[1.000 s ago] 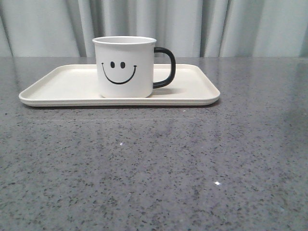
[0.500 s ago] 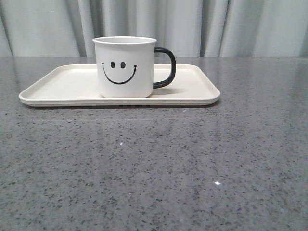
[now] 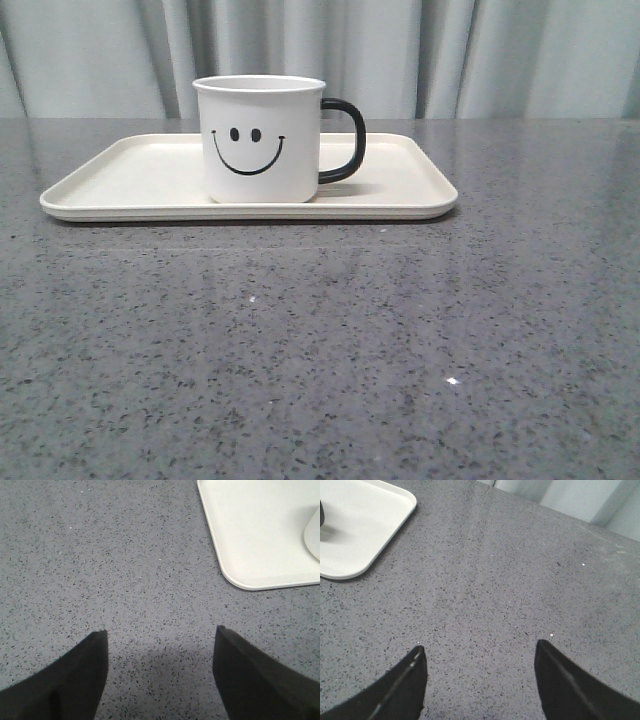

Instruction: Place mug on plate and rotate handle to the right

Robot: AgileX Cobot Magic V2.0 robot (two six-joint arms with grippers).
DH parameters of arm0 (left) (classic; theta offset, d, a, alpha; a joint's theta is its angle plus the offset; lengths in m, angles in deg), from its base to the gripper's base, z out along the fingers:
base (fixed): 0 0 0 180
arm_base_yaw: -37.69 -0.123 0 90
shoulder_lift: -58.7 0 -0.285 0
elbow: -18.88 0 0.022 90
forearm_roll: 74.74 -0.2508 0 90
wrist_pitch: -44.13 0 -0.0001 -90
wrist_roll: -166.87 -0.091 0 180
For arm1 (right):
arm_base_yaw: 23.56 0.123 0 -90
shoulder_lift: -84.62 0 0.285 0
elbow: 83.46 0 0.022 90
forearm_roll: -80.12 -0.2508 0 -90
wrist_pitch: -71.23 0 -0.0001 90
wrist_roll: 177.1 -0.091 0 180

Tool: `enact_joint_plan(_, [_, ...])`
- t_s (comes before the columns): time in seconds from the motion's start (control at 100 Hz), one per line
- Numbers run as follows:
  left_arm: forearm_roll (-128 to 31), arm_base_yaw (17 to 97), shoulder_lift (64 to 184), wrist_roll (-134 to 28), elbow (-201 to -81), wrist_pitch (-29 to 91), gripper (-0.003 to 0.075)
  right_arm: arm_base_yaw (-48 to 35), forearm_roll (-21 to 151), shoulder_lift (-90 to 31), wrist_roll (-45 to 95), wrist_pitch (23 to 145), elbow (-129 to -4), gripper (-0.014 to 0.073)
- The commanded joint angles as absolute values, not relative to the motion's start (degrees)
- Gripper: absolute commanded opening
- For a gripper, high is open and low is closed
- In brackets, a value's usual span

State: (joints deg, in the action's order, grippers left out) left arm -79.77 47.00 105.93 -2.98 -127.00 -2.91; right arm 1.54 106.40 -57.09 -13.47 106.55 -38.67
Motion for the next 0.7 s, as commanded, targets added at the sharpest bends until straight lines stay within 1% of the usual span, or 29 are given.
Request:
enact_joint_plan(0.0, [-80.1,46.9,105.9,-2.6,-128.4,0.9,0.0438,1.2,108.5,-57.1,-13.9,102.3,-40.2,0.0468])
enact_joint_plan(0.07, [-80.1,46.9,105.9,-2.6,-128.4,0.9,0.0414,1.2,108.5,-57.1,-13.9,102.3,-40.2,0.0436])
enact_joint_plan(0.14, [-80.1,46.9,105.9,-2.6,-128.4,0.9,0.0347,1.2,108.5,-57.1,-13.9,102.3,-40.2,0.0339])
enact_joint_plan(0.16, [-80.1,46.9,105.9,-2.6,-128.4,0.9,0.0321,1.2,108.5,-57.1,-13.9,102.3,-40.2,0.03])
enact_joint_plan(0.18, [-80.1,46.9,105.9,-2.6,-128.4,0.9,0.0293,1.2,108.5,-57.1,-13.9,102.3,-40.2,0.0243])
enact_joint_plan(0.21, [-80.1,46.9,105.9,-2.6,-128.4,0.9,0.0253,1.2,108.5,-57.1,-13.9,102.3,-40.2,0.0198])
enact_joint_plan(0.22, [-80.1,46.9,105.9,-2.6,-128.4,0.9,0.0243,1.2,108.5,-57.1,-13.9,102.3,-40.2,0.0167])
enact_joint_plan(0.27, [-80.1,46.9,105.9,-2.6,-128.4,1.1,0.0157,1.2,108.5,-57.1,-13.9,102.3,-40.2,0.0059])
enact_joint_plan(0.33, [-80.1,46.9,105.9,-2.6,-128.4,1.3,0.0072,1.2,108.5,-57.1,-13.9,102.3,-40.2,-0.0069])
enact_joint_plan(0.39, [-80.1,46.9,105.9,-2.6,-128.4,2.0,-0.002,1.2,108.4,-57.1,-13.9,102.2,-40.2,-0.006])
enact_joint_plan(0.69, [-80.1,46.9,105.9,-2.6,-128.4,2.6,-0.002,1.2,108.4,-57.1,-13.9,102.2,-40.2,-0.0065])
